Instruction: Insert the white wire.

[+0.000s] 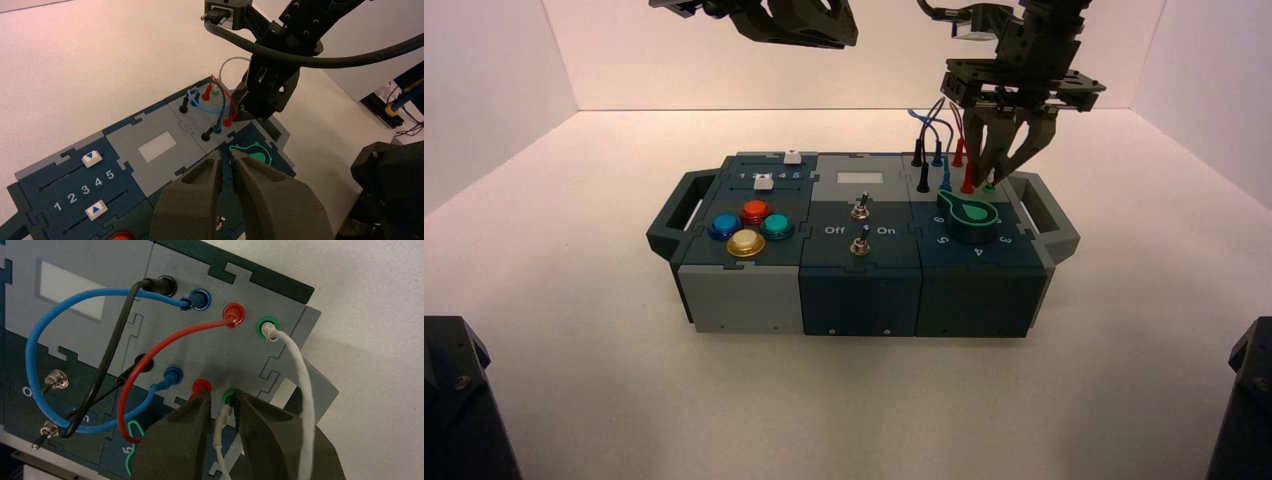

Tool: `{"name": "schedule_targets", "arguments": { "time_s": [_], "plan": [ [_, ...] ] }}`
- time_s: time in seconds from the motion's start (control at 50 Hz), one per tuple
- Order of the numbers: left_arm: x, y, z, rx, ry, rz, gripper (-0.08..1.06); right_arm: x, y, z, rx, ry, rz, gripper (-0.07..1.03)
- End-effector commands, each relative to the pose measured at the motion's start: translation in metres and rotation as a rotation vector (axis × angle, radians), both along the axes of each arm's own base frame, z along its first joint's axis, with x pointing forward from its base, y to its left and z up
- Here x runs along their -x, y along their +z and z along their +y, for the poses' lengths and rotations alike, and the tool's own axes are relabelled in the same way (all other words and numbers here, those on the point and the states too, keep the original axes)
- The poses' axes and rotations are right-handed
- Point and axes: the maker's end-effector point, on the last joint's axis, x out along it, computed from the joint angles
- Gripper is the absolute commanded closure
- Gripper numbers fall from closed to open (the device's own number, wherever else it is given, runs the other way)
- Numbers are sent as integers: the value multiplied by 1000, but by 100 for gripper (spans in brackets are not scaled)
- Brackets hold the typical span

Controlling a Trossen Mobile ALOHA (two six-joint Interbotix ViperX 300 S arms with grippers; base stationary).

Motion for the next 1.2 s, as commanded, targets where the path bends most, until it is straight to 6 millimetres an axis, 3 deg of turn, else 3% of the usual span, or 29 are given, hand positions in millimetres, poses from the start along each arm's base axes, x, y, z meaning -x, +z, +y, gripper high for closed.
{"name": "schedule_targets", "arguments": {
  "time_s": [0.02, 0.48, 1.2],
  "plan": [
    [-5, 20, -5, 40, -1, -36, 85, 0, 1, 3, 13, 18, -7, 68],
    [-3, 25, -4, 52, -1, -46, 85, -5, 5, -1, 35, 31, -26, 64],
    [-5, 26, -1, 53, 6, -47, 85, -17, 29, -3, 20, 25, -115, 62]
  ]
}}
